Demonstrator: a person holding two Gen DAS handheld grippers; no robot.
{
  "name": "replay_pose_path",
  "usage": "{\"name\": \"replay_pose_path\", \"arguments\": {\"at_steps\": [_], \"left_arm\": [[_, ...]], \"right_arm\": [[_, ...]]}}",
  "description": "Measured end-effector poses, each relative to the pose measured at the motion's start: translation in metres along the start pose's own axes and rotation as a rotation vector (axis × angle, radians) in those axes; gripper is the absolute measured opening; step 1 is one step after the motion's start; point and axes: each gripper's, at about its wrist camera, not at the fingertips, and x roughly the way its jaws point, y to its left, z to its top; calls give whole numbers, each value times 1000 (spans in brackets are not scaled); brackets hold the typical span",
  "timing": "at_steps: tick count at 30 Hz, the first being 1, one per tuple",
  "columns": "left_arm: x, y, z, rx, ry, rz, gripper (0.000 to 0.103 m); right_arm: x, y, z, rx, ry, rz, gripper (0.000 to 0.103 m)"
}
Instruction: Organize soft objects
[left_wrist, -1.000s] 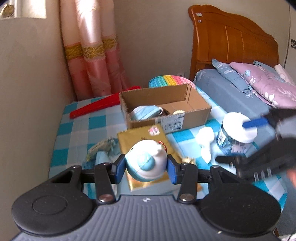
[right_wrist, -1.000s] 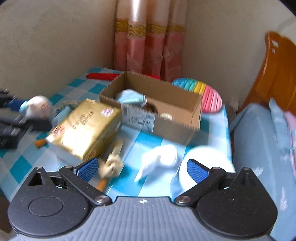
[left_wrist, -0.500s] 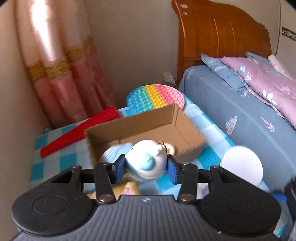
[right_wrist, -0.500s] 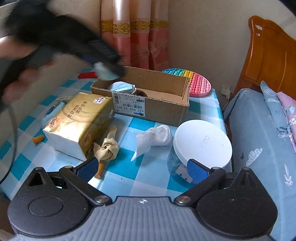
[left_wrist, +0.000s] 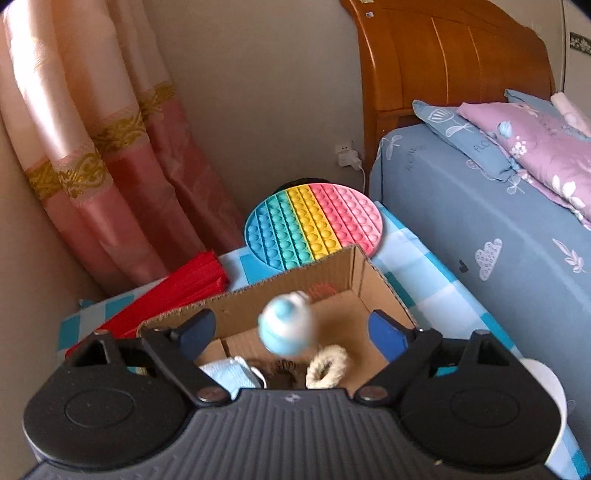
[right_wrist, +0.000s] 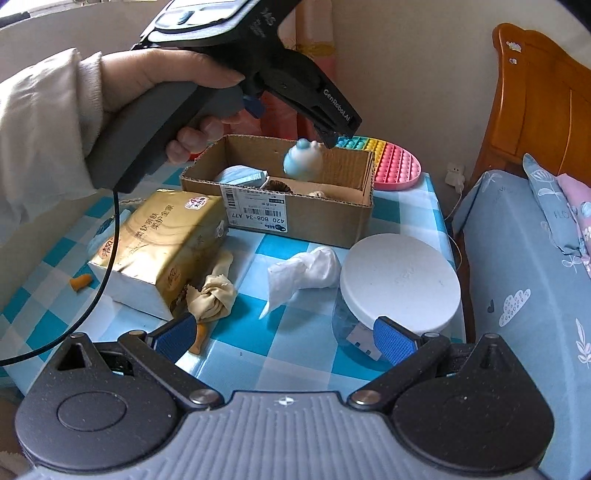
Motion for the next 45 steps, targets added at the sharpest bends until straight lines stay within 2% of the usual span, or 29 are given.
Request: {"name": "replay_pose_path", "arguments": {"at_steps": [12, 20, 25, 29, 32, 37, 45], "left_arm": [[-74, 19, -41, -8, -59, 14, 95], [-120, 38, -95, -99, -79, 67, 96], [-139, 49, -138, -165, -74, 127, 100], [-142, 61, -171, -205, -45, 190, 100], [-135, 71, -196, -253, 10, 230, 100], [-133, 86, -228, -319, 50, 228, 100], [-128, 100, -248, -357, 72, 238, 100]], "right_arm": [[-8, 9, -9, -40, -29, 38, 103], [-8, 22, -25, -133, -27, 69, 103], [1, 27, -34, -176, -36, 162, 103], [19, 33, -41, -209, -15, 210, 103], [36, 37, -43, -219, 24, 230, 103], [59, 42, -45, -202, 62, 249, 103], [71, 52, -38, -229, 30, 243, 103]]}}
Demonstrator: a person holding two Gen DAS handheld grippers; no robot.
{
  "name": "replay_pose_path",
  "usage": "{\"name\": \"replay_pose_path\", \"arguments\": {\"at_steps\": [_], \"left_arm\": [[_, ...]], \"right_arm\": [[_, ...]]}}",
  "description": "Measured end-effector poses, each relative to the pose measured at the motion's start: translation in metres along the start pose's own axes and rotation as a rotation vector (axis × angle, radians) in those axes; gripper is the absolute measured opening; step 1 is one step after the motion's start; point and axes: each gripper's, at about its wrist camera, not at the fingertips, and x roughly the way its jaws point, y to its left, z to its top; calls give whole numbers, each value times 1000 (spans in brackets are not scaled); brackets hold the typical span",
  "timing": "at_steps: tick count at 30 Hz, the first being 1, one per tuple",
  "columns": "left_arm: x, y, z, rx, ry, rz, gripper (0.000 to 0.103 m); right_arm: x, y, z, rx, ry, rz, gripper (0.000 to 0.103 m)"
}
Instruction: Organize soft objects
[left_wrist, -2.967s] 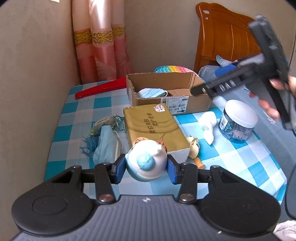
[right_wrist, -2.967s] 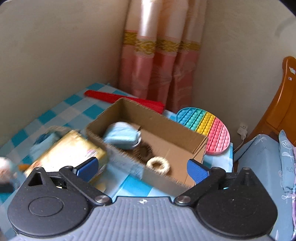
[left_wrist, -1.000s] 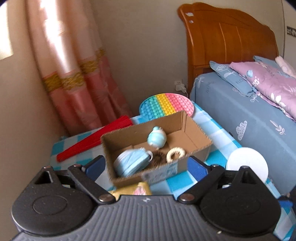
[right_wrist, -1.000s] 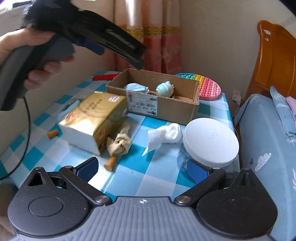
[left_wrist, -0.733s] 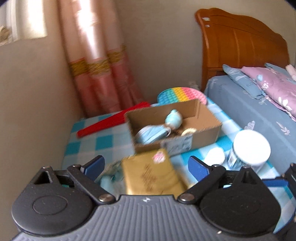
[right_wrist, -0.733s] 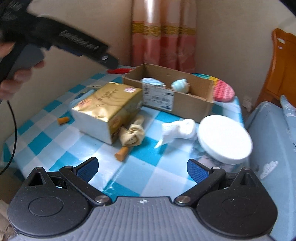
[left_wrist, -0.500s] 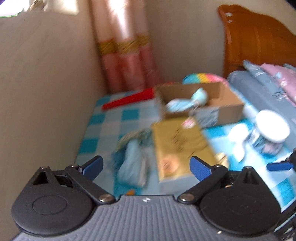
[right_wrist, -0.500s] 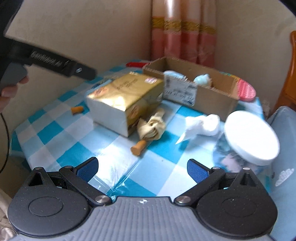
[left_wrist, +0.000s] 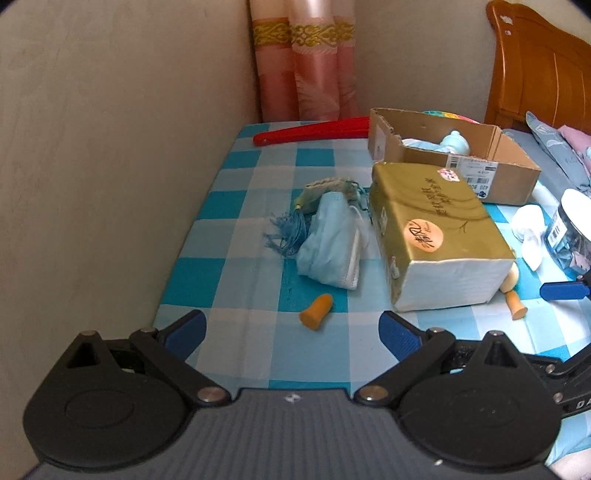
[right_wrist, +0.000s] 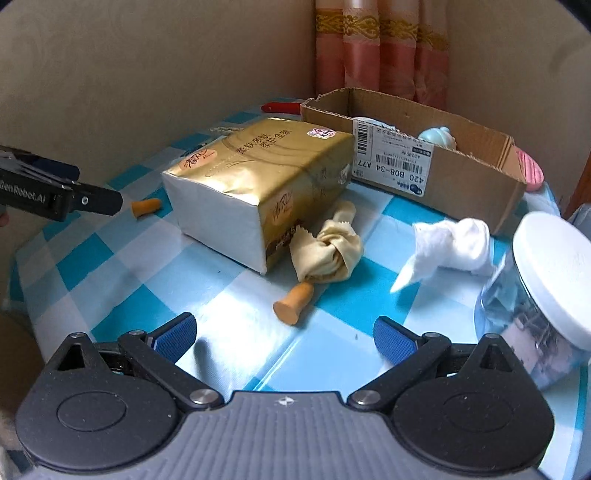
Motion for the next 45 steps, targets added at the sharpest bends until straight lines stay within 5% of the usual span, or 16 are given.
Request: {"name": "replay_pose_path", "arguments": {"at_steps": [23, 45], "left_arm": [[9, 16, -10, -52, 27, -37, 100], [39, 16, -10, -72, 75, 28, 92]], "right_arm": [[13, 41, 18, -249, 111, 166, 103], [-4, 50, 4, -161, 103, 146, 103]]}}
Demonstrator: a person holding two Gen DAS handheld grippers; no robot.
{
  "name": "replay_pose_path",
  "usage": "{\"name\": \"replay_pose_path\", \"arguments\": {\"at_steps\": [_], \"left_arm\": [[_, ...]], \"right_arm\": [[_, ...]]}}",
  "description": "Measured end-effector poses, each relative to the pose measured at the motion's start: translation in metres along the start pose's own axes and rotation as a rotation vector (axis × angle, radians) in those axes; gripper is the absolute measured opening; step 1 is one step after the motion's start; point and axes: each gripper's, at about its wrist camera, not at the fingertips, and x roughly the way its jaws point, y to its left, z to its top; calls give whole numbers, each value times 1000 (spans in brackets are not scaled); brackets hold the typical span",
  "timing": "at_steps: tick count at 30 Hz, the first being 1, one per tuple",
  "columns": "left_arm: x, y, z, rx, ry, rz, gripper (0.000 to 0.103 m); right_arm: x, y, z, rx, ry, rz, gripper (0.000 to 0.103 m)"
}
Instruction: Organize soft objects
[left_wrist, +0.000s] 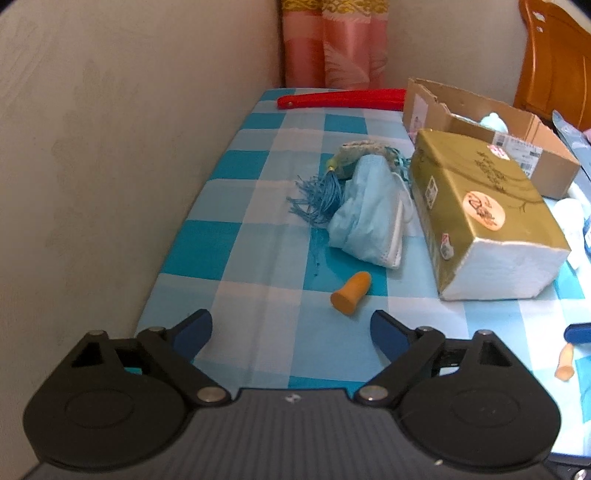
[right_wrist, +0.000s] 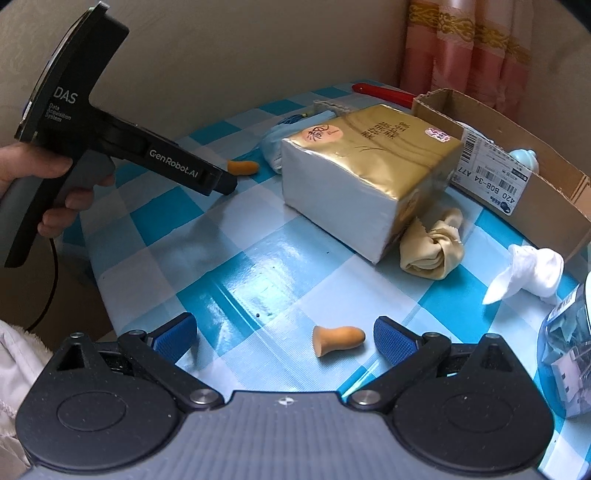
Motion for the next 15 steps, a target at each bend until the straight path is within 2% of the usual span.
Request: {"name": "replay_pose_path", "arguments": {"at_steps": [7, 11, 14, 15], "left_arm": [[1, 2, 3, 14, 7, 17, 92], [-1, 11, 4, -2, 6, 77, 92], [-3, 14, 5, -22, 3, 90, 87], [-5, 13, 5, -19, 0, 79, 83]], "right_arm": [[1, -2, 0, 15, -12, 0, 103], [1, -4, -1, 23, -21, 4, 103], [1, -3, -1, 21, -22, 3, 103], [1, -3, -1, 20, -22, 2, 103]]}}
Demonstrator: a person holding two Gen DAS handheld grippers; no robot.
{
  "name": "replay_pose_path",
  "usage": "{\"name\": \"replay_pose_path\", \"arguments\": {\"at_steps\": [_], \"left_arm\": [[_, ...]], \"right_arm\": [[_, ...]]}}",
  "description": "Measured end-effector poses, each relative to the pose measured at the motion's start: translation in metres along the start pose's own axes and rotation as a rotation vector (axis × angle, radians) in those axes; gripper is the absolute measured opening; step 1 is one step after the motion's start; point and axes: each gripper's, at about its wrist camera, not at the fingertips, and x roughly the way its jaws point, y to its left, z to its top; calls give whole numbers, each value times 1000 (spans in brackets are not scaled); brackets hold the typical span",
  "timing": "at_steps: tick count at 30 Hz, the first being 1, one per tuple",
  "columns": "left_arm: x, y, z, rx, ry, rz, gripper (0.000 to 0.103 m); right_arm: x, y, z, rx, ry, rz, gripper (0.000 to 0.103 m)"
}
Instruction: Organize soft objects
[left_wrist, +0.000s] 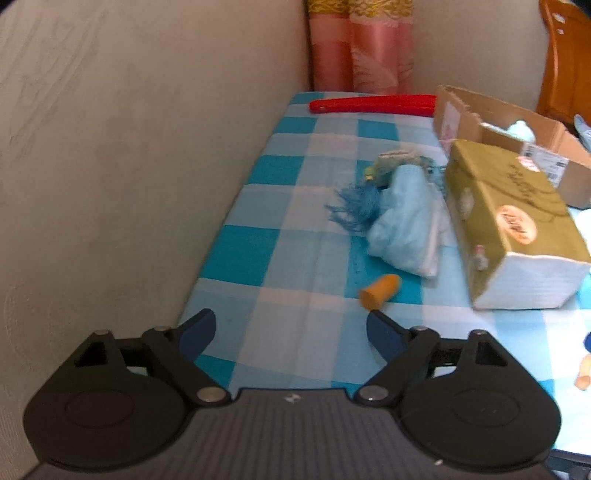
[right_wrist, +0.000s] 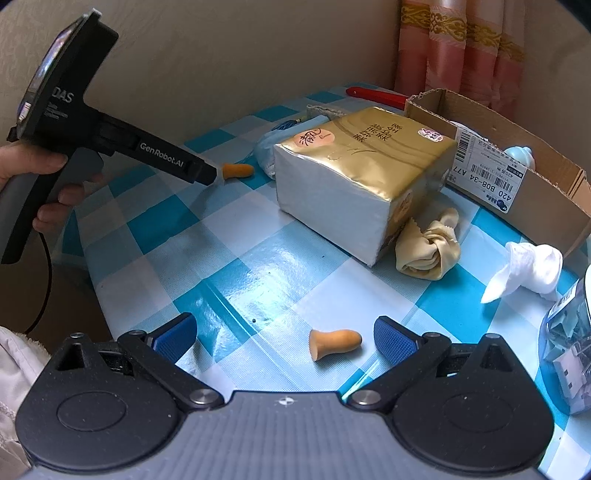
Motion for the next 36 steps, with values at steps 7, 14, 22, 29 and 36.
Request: {"name": "replay_pose_path", "arguments": {"at_steps": [7, 14, 22, 29, 36], "left_arm": [[-7, -22, -1, 1, 5, -133, 53], [5, -33, 6, -24, -29, -108, 51], [13, -33, 12, -61, -47, -90, 38], [17, -32, 16, -60, -60, -82, 24], [11, -24, 11, -33, -56, -95, 23]], "right_arm": [[0, 1, -1, 1, -5, -1, 103], [-2, -1, -3, -3, -18, 5, 103], [-2, -2, -4, -10, -26, 6, 103], [-3, -3, -4, -8, -29, 9, 103], [-2, -1, -4, -19, -24, -1, 103]]}}
